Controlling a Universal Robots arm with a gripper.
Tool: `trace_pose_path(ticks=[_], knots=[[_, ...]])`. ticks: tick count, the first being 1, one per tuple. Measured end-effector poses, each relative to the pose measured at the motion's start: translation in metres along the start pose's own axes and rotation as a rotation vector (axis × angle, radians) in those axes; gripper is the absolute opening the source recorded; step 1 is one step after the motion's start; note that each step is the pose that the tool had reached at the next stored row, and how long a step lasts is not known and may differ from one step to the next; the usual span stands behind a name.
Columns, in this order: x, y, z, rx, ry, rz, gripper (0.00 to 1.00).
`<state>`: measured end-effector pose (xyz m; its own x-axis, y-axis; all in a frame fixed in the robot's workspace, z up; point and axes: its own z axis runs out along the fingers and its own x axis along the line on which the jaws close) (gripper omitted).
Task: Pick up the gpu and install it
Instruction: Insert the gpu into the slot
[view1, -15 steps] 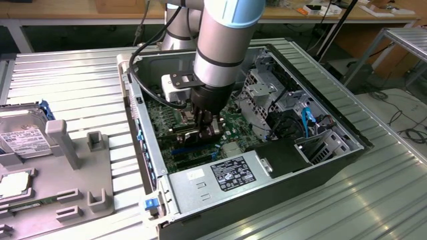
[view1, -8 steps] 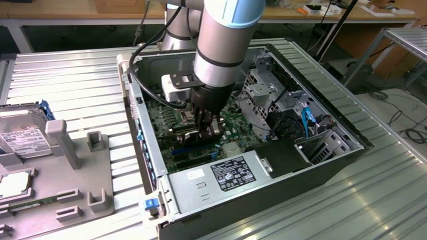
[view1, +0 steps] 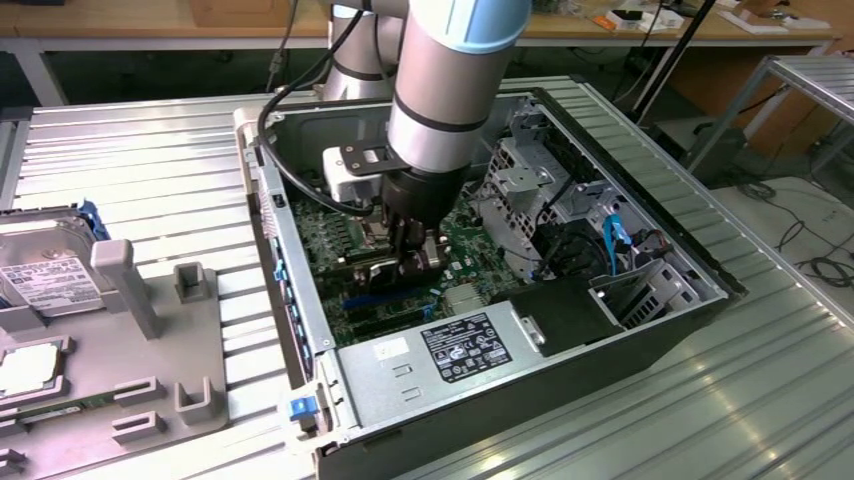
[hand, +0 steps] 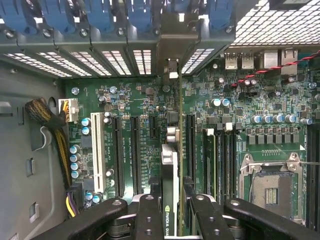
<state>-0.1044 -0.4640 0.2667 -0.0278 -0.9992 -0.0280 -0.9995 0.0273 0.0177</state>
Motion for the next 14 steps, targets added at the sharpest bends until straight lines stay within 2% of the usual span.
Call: trace_pose_path(ticks=[14], knots=[[-0.0005,0.0001,-0.0015,0.0001,-0.0003,-0.001,0.27]])
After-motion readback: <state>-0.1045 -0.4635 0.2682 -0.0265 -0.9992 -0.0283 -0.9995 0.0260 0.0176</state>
